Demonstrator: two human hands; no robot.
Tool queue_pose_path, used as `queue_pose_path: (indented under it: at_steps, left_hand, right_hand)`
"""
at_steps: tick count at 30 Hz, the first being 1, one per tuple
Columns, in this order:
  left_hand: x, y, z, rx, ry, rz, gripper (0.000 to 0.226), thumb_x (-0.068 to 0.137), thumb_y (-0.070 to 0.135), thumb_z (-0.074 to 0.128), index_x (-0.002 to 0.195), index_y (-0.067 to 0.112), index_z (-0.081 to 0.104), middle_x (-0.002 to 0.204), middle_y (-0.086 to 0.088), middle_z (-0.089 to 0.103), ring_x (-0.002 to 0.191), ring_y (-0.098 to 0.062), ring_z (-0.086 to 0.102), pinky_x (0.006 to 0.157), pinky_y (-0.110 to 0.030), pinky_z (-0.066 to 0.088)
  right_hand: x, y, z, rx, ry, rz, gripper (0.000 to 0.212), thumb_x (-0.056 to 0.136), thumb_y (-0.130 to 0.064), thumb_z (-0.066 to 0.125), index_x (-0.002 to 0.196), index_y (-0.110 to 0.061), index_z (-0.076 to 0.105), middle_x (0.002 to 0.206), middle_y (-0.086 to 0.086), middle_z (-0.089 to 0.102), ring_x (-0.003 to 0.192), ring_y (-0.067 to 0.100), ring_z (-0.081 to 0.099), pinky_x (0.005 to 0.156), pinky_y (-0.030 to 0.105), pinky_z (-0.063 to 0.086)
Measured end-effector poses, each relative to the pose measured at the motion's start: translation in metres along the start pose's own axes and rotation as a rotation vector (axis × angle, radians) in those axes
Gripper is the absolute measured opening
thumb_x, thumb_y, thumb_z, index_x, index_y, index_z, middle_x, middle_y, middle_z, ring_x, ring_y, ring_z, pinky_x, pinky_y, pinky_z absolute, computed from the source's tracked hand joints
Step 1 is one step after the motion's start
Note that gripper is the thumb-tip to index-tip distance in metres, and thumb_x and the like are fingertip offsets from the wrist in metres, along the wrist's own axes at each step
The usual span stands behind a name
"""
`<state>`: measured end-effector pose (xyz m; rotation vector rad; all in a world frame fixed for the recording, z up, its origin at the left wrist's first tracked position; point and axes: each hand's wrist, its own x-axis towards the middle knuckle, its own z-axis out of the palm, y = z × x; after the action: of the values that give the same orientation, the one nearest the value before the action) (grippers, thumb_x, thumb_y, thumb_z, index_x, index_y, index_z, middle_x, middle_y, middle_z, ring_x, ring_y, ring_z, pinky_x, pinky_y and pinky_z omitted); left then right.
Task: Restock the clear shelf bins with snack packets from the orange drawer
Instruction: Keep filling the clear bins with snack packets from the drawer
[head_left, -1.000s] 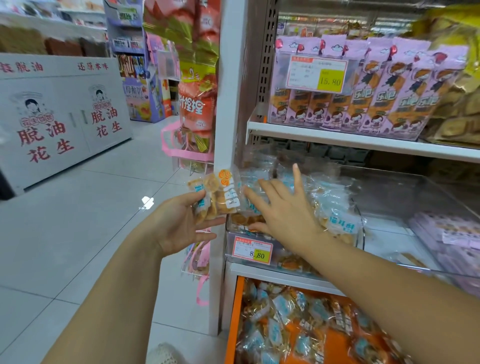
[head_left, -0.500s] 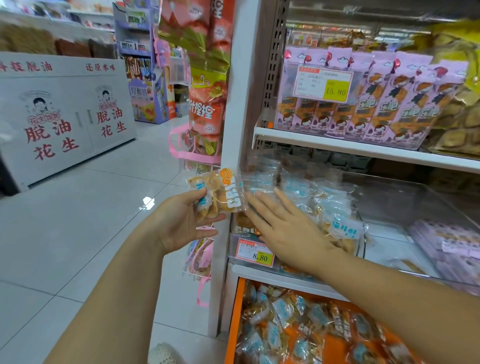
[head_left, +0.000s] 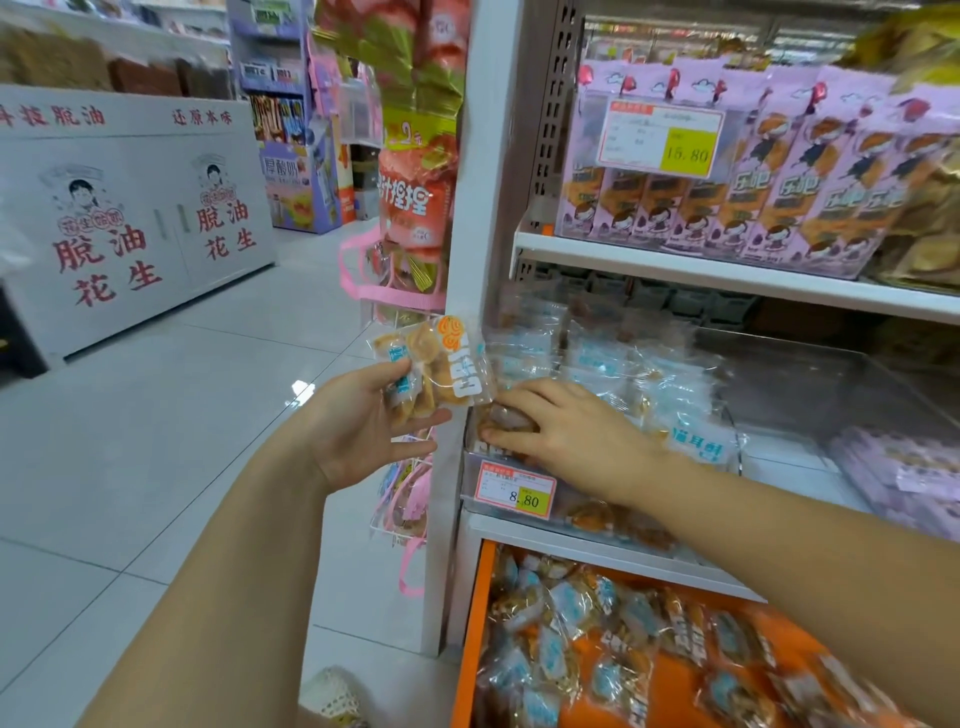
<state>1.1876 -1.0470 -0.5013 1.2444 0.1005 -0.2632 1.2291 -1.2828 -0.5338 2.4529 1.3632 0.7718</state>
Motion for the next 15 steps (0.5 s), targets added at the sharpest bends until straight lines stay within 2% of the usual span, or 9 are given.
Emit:
queue_pose_path:
  at_steps: [3, 8, 12, 15]
  left_hand:
    - [-0.001, 0.0, -0.002, -0.002, 0.004, -0.001, 0.029, 0.101, 0.027, 0.039, 0.122, 0.017, 0.057, 0.107, -0.009, 0.072, 0.108, -0.029, 0.065, 0.104, -0.056, 0.038]
    - [0.0, 0.0, -0.001, -0.013, 0.003, -0.001, 0.031, 0.101, 0.027, 0.039, 0.125, 0.015, 0.055, 0.106, -0.01, 0.072, 0.107, -0.03, 0.065, 0.104, -0.057, 0.038]
    - [0.0, 0.0, 0.001, -0.021, 0.009, 0.001, 0.03, 0.101, 0.026, 0.039, 0.124, 0.014, 0.055, 0.105, -0.01, 0.072, 0.107, -0.03, 0.064, 0.103, -0.057, 0.039]
    - [-0.001, 0.001, -0.001, -0.038, 0.01, 0.008, 0.031, 0.101, 0.026, 0.039, 0.125, 0.015, 0.055, 0.105, -0.01, 0.072, 0.107, -0.03, 0.065, 0.103, -0.056, 0.04]
  right_hand:
    - [0.005, 0.007, -0.007, -0.013, -0.025, -0.034, 0.056, 0.059, -0.014, 0.086, 0.111, -0.027, 0.07, 0.116, 0.01, 0.064, 0.098, 0.03, 0.062, 0.076, 0.039, 0.053]
    - [-0.003, -0.007, -0.004, -0.007, -0.054, 0.004, 0.069, 0.051, -0.013, 0.089, 0.115, -0.026, 0.068, 0.121, 0.009, 0.063, 0.102, 0.03, 0.062, 0.081, 0.041, 0.052]
    - [0.006, -0.002, -0.008, -0.026, -0.06, -0.023, 0.061, 0.055, -0.016, 0.089, 0.111, -0.03, 0.07, 0.116, 0.006, 0.065, 0.095, 0.026, 0.062, 0.076, 0.035, 0.052]
    - [0.002, -0.003, -0.017, 0.02, -0.08, -0.027, 0.067, 0.056, -0.009, 0.087, 0.119, -0.02, 0.066, 0.122, 0.011, 0.063, 0.102, 0.03, 0.063, 0.08, 0.038, 0.055]
